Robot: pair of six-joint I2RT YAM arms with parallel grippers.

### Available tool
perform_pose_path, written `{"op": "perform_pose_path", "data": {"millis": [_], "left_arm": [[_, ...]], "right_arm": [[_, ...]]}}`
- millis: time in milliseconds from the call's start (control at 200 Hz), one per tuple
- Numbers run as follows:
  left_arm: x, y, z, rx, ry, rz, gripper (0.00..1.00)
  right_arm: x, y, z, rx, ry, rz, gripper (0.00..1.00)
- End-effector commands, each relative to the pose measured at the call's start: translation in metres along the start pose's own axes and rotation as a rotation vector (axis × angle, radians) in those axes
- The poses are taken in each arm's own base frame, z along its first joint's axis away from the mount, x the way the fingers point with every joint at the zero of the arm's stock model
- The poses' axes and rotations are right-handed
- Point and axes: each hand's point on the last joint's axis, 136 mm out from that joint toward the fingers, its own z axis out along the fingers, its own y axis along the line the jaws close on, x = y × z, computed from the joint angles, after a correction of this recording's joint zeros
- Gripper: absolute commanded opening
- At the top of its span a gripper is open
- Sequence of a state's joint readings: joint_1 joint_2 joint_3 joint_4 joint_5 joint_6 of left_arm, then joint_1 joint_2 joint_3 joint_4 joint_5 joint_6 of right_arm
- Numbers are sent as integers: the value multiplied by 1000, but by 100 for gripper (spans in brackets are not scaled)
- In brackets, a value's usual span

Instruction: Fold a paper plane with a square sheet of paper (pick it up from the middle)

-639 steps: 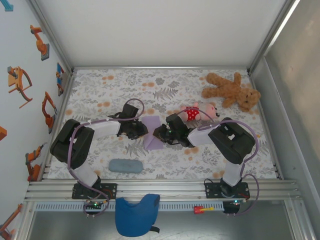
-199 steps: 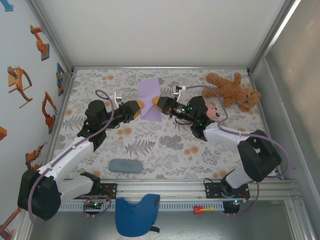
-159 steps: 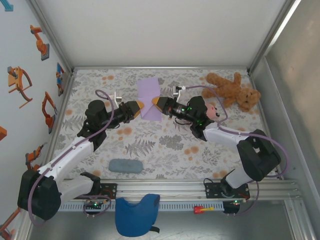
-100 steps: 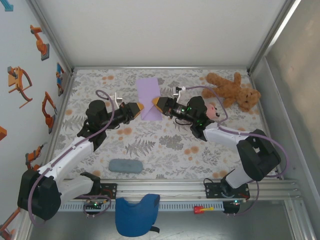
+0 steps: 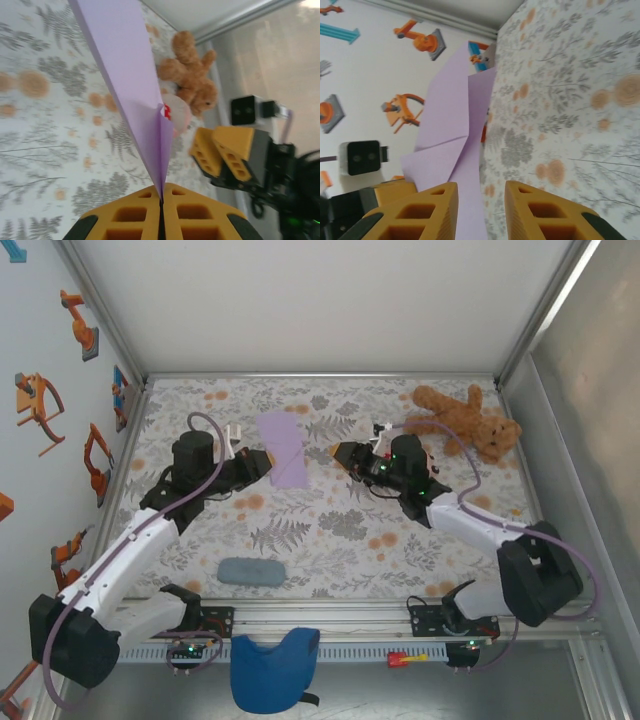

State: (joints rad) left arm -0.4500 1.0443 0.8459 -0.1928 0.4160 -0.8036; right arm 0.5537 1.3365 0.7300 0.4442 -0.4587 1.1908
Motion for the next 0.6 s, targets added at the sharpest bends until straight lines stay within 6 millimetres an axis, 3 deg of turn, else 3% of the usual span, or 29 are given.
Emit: {"op": "perform_pose_path", "data": {"millis": [0,105,260,456,596], "left_arm": [[9,55,-20,-354,57,111,9],[8,82,-32,-573,97,169,9],[3,98,-38,-843,144,319,9],[-9,102,-29,-1119,156,526,8],[-2,106,-2,-1222,209,625,7]], "right_arm": [[-10,-17,-25,220,-48,-124,31],[-20,-20,-47,323,-105,-195,31],[-26,-30,-69,438,-155,-231,31],[-29,-41,-84,513,-190,-244,30],[-34,-49,-100,583,-238,-247,30]]}}
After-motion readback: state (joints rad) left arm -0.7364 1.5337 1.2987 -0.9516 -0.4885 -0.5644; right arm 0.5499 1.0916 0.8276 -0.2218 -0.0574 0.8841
